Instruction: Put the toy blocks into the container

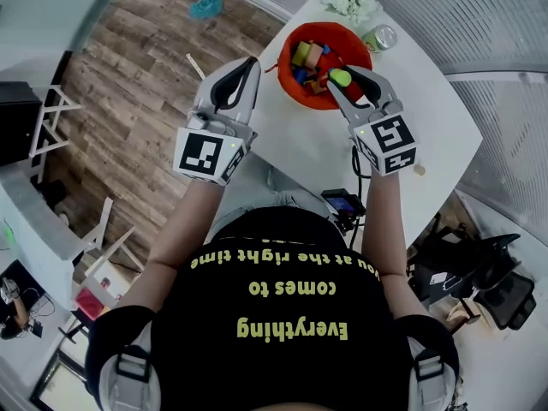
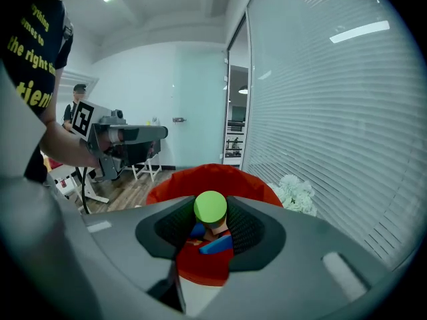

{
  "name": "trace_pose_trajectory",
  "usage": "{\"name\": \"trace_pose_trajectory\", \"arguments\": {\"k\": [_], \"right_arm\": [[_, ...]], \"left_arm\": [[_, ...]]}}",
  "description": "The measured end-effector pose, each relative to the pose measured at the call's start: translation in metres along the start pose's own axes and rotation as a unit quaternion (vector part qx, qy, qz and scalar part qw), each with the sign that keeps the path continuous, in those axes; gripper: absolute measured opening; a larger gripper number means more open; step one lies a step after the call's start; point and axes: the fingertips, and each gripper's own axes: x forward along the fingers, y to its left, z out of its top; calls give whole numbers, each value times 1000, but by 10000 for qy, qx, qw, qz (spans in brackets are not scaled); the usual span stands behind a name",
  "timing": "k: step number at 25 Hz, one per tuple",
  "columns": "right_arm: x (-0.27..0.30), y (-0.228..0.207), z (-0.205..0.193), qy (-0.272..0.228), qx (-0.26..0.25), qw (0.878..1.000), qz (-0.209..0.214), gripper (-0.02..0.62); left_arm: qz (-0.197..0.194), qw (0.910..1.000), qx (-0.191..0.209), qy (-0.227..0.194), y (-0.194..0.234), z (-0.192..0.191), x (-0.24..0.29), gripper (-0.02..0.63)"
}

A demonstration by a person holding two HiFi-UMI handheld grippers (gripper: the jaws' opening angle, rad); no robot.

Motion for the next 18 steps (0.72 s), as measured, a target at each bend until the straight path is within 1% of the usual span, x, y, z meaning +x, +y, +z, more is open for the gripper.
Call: {"name": "trace_pose_trajectory", "arguments": {"k": [6, 11, 15, 18], "right_arm": [[3, 2, -2, 85, -148, 9999, 18, 152], [1, 2, -2, 18, -177, 9998, 36, 154], [2, 1, -2, -31, -153, 9999, 70, 169], [1, -1, -3, -25, -197, 9998, 10, 115]], "left_arm": [[24, 10000, -25, 40, 1, -7, -2, -3], [38, 10000, -47, 63, 1, -10, 0, -3], [34, 9999, -80, 84, 1, -14, 3, -3], [6, 9999, -79, 91, -1, -14, 5, -3]]}}
